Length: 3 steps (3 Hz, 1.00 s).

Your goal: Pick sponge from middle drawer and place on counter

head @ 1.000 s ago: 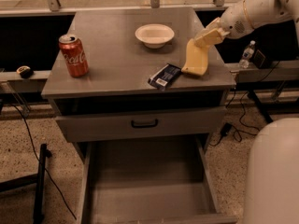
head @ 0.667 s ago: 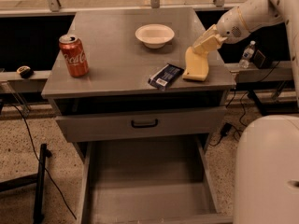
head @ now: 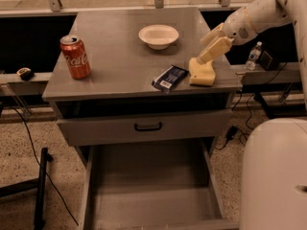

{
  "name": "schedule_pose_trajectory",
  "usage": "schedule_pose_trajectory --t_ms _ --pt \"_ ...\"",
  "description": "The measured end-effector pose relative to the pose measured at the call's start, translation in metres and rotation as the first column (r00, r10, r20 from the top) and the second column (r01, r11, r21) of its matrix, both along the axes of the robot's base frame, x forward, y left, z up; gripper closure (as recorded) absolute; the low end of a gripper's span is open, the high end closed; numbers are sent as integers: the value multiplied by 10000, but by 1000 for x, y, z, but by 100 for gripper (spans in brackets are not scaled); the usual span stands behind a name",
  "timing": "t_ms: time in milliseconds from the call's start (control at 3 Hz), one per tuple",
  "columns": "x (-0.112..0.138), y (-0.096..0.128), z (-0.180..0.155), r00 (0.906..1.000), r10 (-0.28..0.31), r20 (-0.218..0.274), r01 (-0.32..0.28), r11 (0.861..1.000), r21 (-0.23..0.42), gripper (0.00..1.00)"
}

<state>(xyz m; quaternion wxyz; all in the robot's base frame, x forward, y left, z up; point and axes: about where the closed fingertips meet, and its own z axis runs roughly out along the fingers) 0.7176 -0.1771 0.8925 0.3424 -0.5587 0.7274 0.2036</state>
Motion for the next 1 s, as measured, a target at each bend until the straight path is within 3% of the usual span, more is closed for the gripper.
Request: schedule_pose_trajectory --t_ms 333,1000 --pt "0 0 0 10000 0 0 0 10000 0 0" --pt "-30 -51 29 9940 -119 1087 129 9999 -90 0"
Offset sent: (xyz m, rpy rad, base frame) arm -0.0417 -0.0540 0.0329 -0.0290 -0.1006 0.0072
